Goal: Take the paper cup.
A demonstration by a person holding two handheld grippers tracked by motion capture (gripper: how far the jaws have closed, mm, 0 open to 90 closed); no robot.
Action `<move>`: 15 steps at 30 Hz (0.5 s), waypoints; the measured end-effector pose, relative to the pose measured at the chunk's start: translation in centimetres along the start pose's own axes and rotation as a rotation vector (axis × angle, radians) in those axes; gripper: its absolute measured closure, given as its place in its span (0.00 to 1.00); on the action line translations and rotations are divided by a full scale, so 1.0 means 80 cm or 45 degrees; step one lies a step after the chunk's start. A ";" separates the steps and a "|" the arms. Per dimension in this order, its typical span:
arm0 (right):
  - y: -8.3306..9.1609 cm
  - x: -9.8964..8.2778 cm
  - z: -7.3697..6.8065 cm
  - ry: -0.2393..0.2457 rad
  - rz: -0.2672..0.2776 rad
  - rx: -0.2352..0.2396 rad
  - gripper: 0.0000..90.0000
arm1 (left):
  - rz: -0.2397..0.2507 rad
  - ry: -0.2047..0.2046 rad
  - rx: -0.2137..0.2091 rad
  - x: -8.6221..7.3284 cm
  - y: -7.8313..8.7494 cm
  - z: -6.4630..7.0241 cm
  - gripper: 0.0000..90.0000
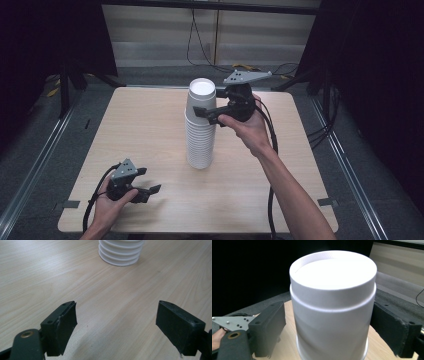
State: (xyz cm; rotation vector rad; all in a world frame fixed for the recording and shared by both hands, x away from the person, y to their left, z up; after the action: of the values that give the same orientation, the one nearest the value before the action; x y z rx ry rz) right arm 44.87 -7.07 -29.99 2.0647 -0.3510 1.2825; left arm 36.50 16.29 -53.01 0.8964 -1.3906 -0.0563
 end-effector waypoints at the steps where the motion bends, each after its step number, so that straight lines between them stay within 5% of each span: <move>1: -0.001 0.001 0.000 0.002 -0.003 -0.002 0.15 | 0.000 0.000 0.000 0.000 0.000 0.000 0.19; 15: -0.024 0.007 0.002 0.011 -0.052 -0.034 0.16 | 0.001 0.000 0.000 0.000 0.001 0.001 0.19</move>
State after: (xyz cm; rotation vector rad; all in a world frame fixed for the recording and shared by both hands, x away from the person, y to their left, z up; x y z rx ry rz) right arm 46.27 -5.72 -30.30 2.0335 -0.3187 1.2556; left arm 36.42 16.32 -53.00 0.8958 -1.3908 -0.0550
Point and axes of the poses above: each handheld gripper's, and its own axes: y roughly backward along the jaws, x roughly out of its top, z roughly to its right, the point moved 7 cm from there along -y, roughly forward along the jaws, and after that the axes turned 14 degrees about -y, right-handed, at the moved point
